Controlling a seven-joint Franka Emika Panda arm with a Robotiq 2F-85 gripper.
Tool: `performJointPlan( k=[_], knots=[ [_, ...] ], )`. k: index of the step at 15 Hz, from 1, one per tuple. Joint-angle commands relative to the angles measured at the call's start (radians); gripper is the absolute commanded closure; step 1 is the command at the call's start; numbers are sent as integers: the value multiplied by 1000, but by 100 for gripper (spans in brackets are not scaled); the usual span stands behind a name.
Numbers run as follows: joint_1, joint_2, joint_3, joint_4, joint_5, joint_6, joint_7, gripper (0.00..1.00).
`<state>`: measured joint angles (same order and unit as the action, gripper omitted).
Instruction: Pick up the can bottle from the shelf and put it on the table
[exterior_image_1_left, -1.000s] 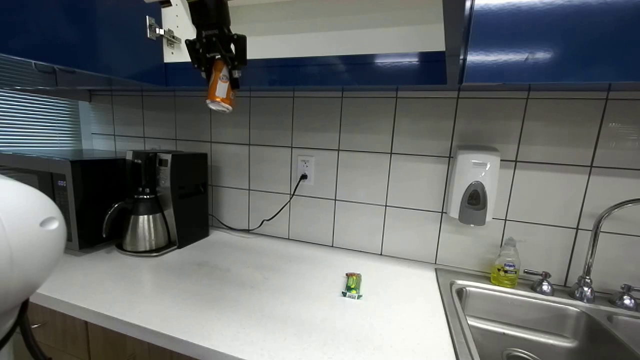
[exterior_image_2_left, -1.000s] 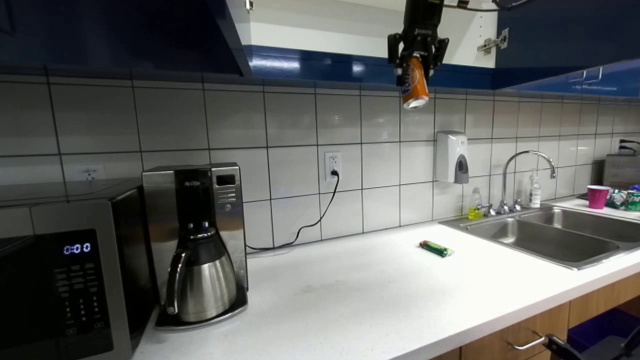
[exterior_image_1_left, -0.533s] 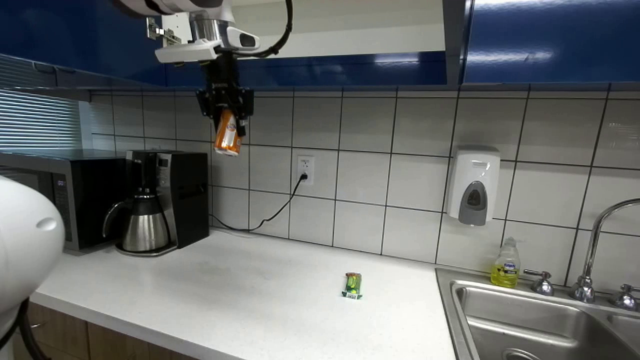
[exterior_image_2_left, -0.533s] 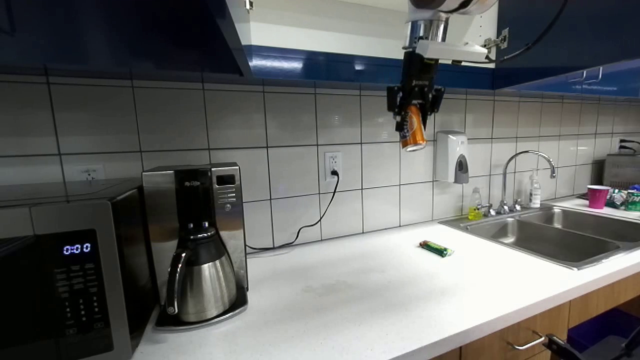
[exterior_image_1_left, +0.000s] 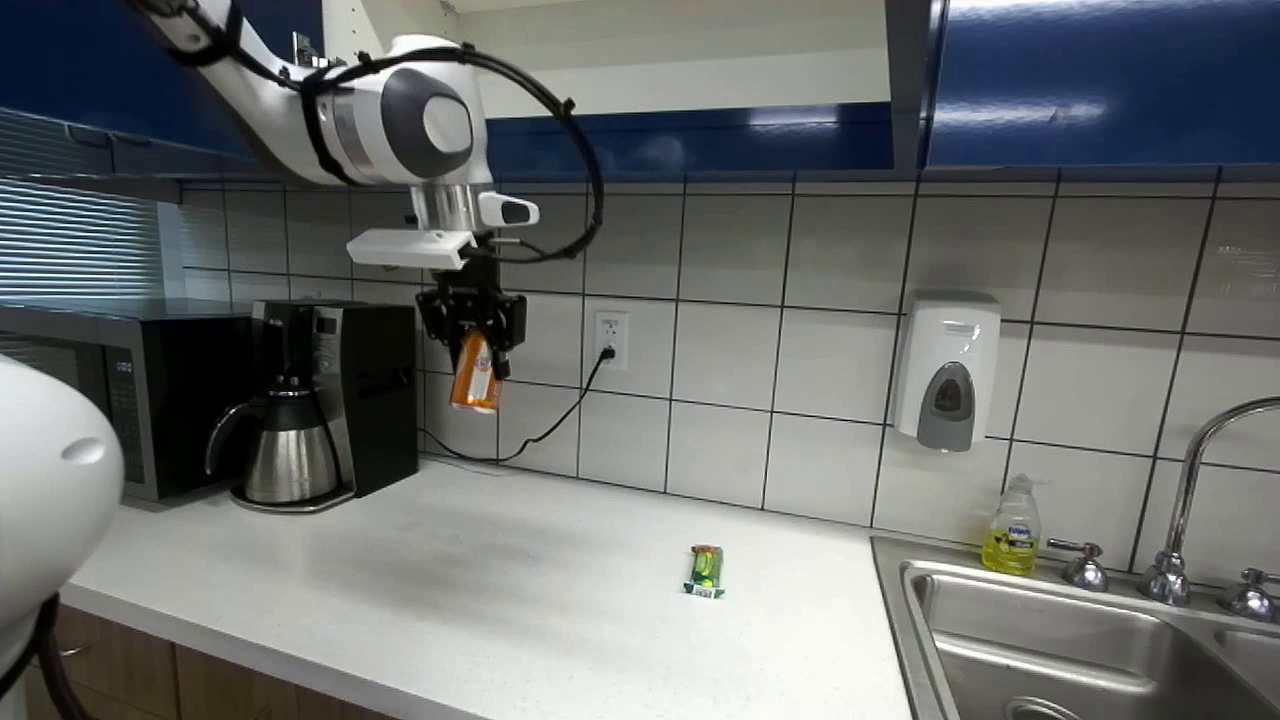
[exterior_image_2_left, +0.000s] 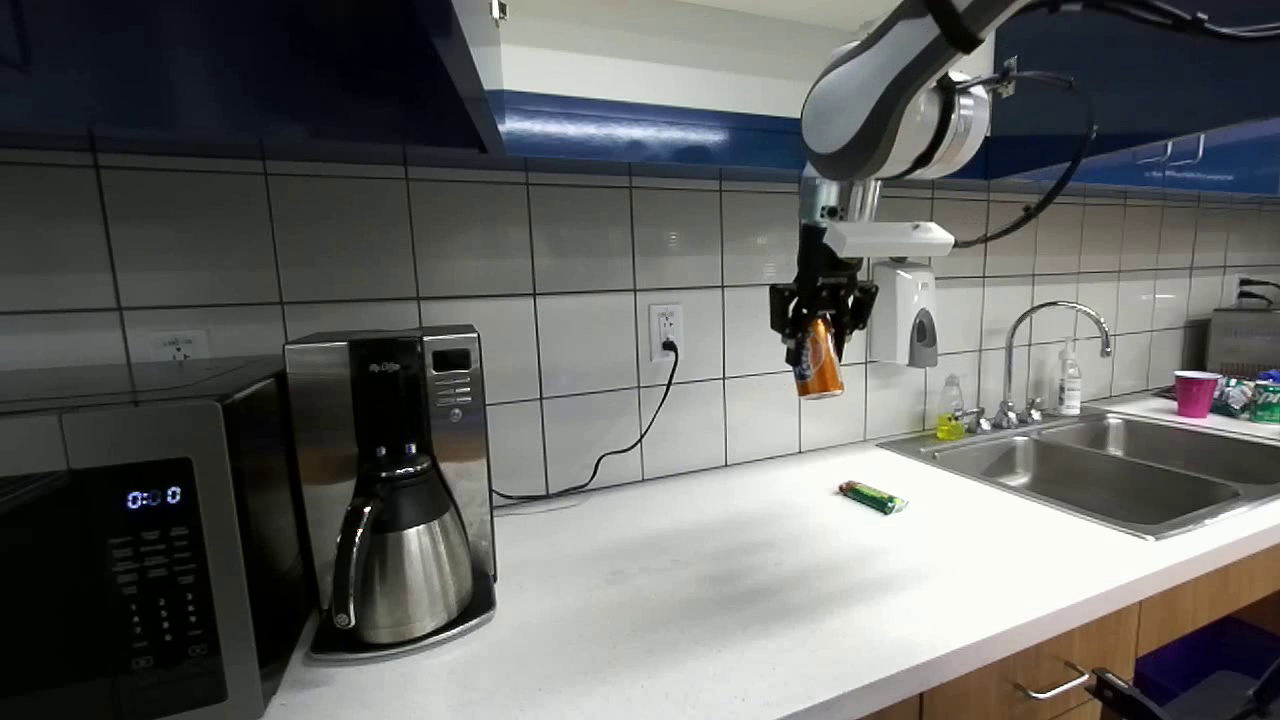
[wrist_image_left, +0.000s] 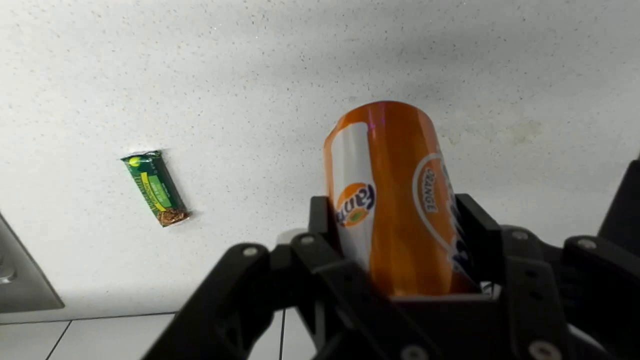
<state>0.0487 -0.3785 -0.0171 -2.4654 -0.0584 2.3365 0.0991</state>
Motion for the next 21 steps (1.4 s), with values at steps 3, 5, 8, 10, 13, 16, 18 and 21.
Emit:
performJointPlan(
  k=[3, 5, 8, 10, 13, 16, 18, 21],
  knots=[
    [-44, 155, -22, -105, 3, 283, -72, 62],
    [-55, 240, -34, -131, 0, 398, -88, 62],
    [-63, 363, -44, -146, 6, 545, -109, 62],
    [-65, 446, -43, -141, 5, 627, -114, 62],
    [-63, 542, -43, -131, -8, 734, -102, 62],
    [-55, 618, -46, -116, -3, 809, -100, 62],
    [-54, 652, -43, -103, 3, 838, -101, 62],
    [-47, 679, -51, -87, 2, 876, -103, 62]
  ],
)
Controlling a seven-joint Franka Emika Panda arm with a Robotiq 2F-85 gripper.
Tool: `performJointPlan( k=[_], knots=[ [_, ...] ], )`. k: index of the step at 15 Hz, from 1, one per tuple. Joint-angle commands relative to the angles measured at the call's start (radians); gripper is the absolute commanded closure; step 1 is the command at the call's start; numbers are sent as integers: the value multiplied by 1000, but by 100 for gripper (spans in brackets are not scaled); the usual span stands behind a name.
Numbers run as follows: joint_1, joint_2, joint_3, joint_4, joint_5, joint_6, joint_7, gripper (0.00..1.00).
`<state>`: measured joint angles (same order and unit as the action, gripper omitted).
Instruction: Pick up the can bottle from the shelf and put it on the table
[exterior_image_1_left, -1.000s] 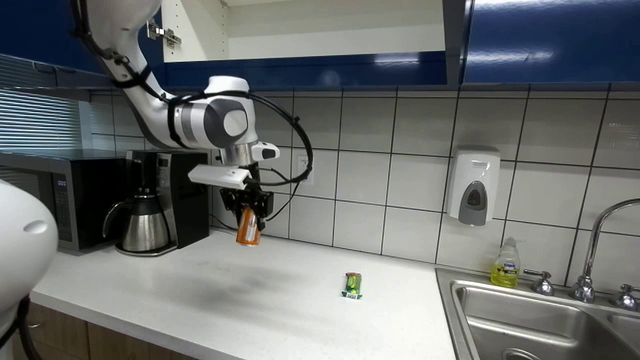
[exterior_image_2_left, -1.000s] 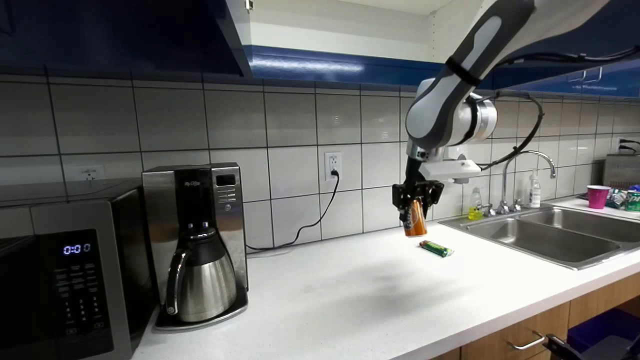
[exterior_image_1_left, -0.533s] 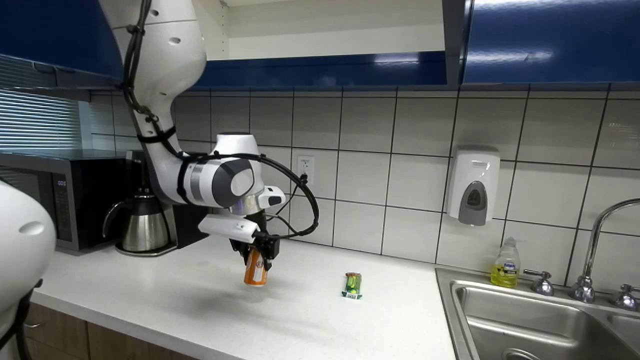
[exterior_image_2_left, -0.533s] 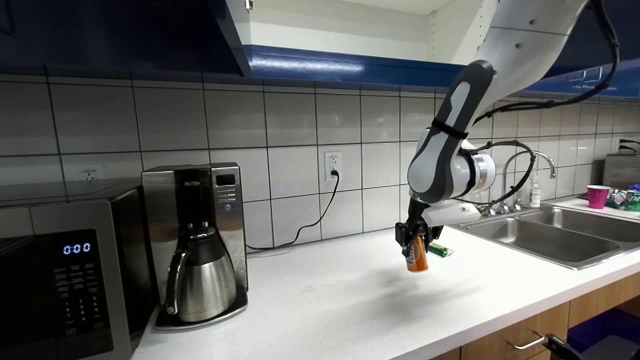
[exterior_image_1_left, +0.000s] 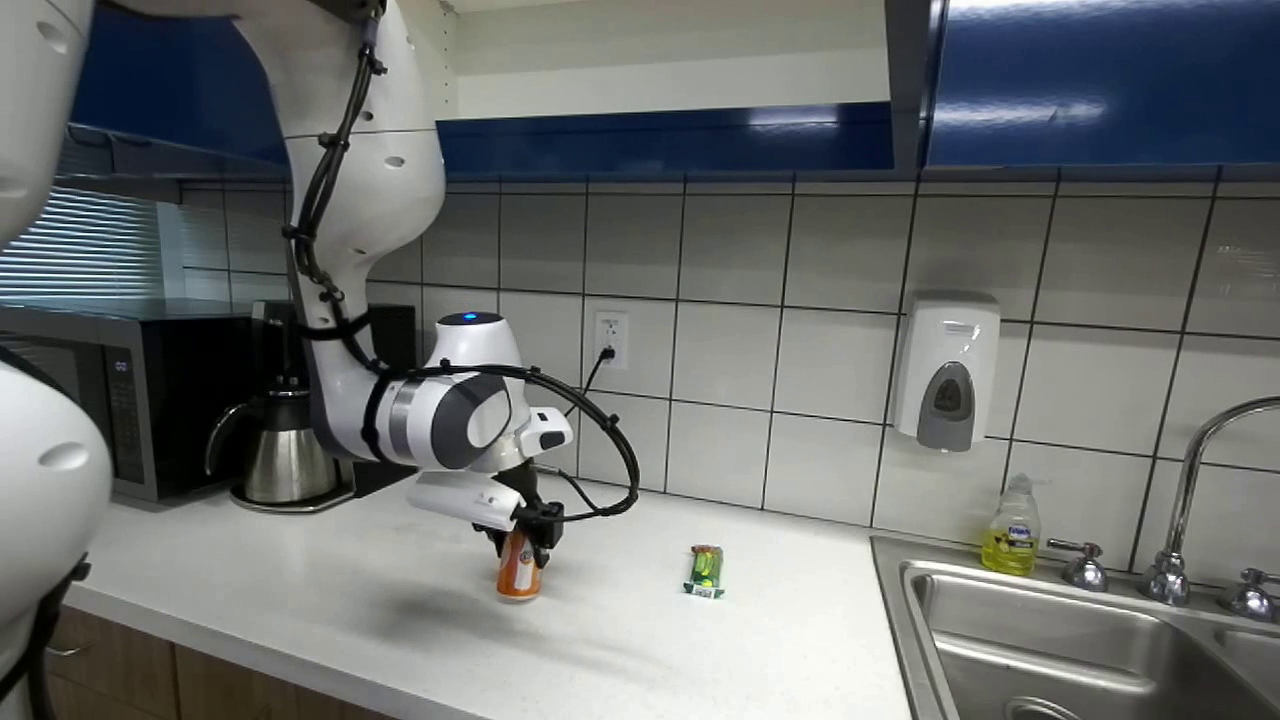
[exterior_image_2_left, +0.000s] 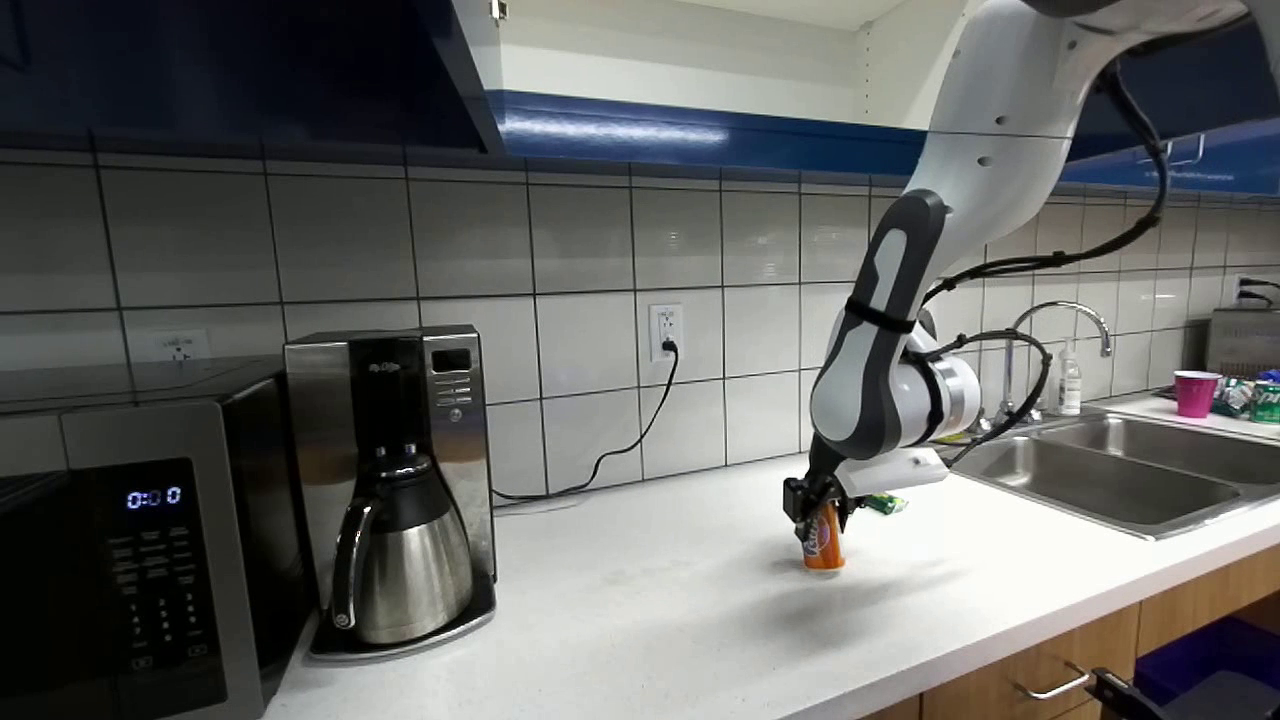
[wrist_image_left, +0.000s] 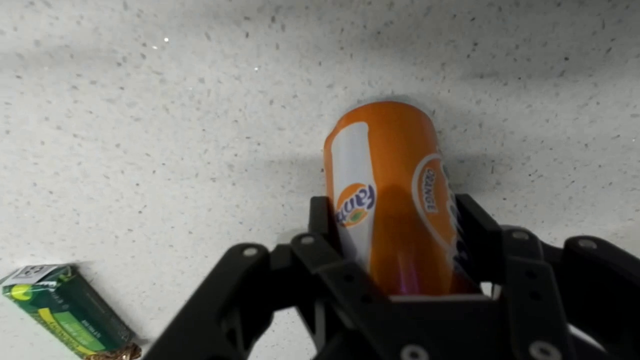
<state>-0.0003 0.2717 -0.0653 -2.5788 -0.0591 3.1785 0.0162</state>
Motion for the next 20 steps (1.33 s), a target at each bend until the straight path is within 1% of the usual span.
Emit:
performJointPlan(
  k=[1, 5, 6, 8, 9, 10, 11, 12, 14, 16, 19, 20],
  knots=[
    [0, 36, 1, 31, 5, 42, -20, 62],
    [12, 56, -11, 45, 5, 62, -21, 62],
    [15, 59, -14, 48, 5, 64, -21, 18],
    [21, 59, -24, 47, 5, 55, -21, 5],
    [18, 53, -25, 42, 7, 45, -20, 1],
    [20, 37, -35, 32, 7, 28, -20, 0],
    [38, 18, -63, 22, 7, 8, -18, 0],
    [38, -12, -76, 9, 6, -28, -19, 0],
    [63, -72, -126, -15, -5, -91, -13, 0],
    [92, -147, -181, -37, -33, -180, 9, 0],
    [108, -242, -238, -43, -99, -323, 39, 0],
    [53, -271, -195, -40, -138, -371, 56, 0]
  ],
)
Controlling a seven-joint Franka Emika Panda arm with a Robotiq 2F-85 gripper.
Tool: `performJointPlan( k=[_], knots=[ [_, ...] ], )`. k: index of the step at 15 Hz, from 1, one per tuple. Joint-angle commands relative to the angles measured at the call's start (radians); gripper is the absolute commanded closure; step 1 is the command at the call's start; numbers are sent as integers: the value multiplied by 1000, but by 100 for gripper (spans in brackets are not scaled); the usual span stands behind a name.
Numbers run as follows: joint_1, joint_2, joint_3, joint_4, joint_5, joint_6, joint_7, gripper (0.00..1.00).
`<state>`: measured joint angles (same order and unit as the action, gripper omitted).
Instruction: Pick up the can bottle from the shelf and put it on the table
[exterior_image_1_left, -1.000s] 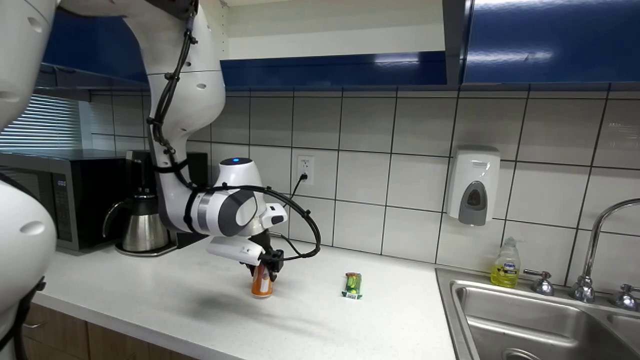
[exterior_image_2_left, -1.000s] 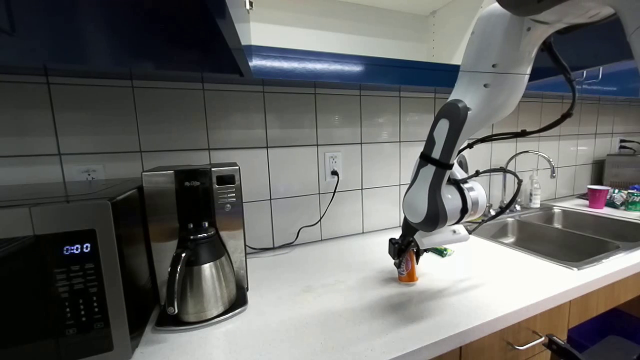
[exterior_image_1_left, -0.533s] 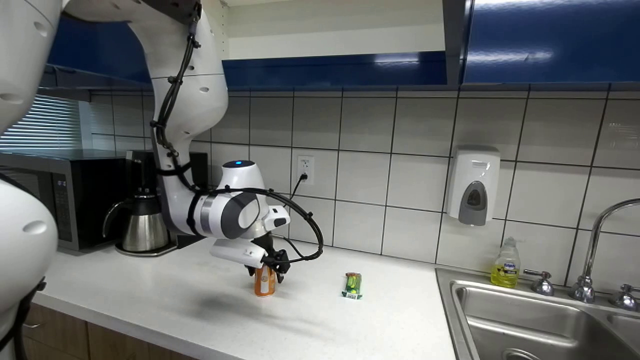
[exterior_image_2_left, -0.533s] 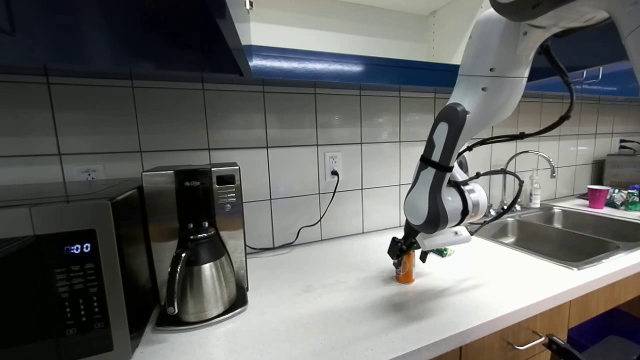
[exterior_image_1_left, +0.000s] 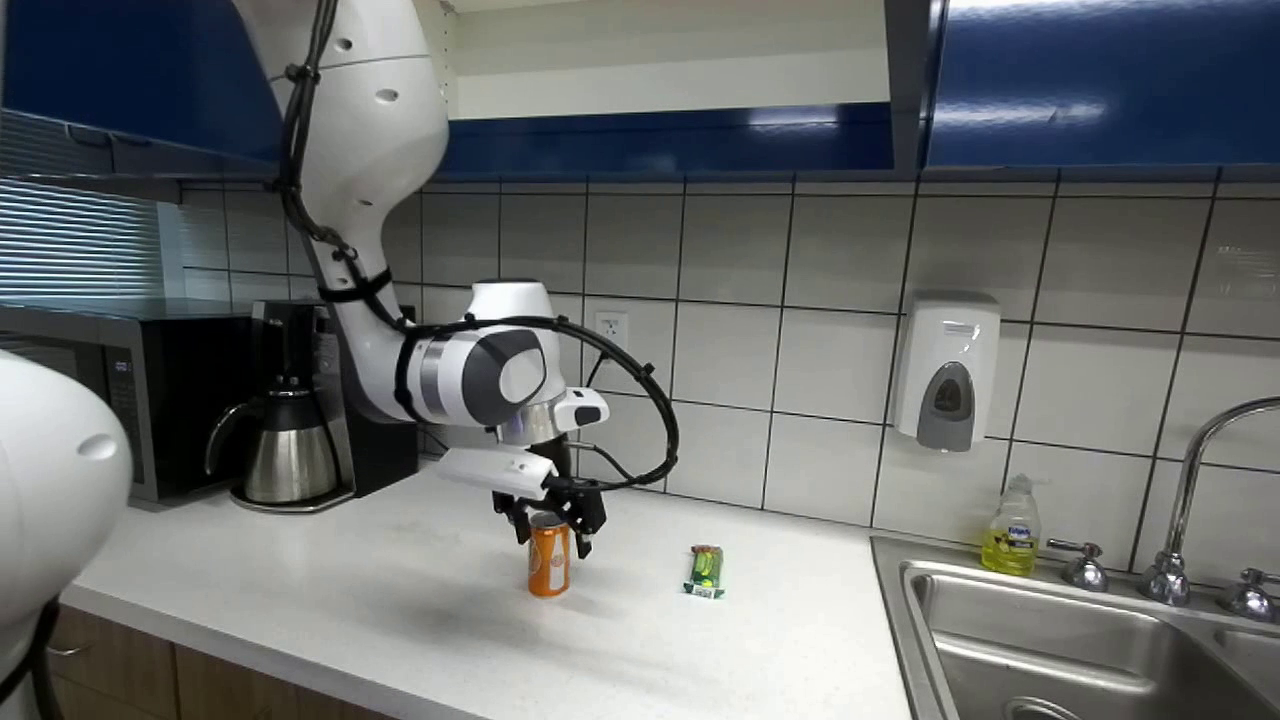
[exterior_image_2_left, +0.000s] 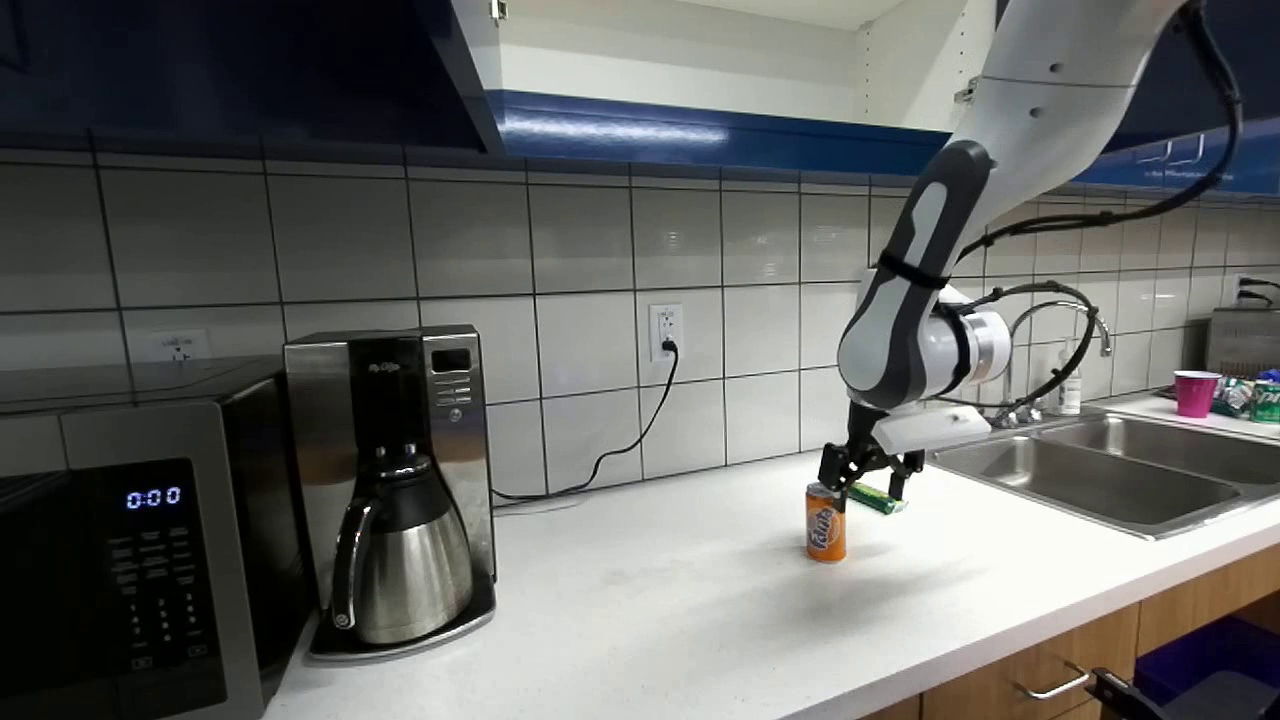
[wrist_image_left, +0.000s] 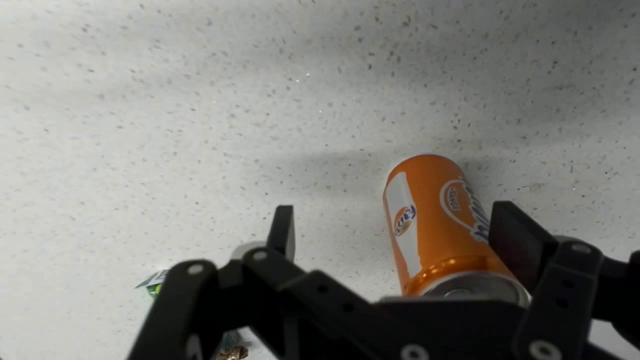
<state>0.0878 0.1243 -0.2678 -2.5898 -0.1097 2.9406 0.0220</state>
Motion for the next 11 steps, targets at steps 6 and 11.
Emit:
performJointPlan(
  k=[6, 11],
  knots=[
    [-90, -303, 117, -24, -59, -439, -5, 0],
    [-98, -307, 154, -8, -50, -487, 5, 0]
  ],
)
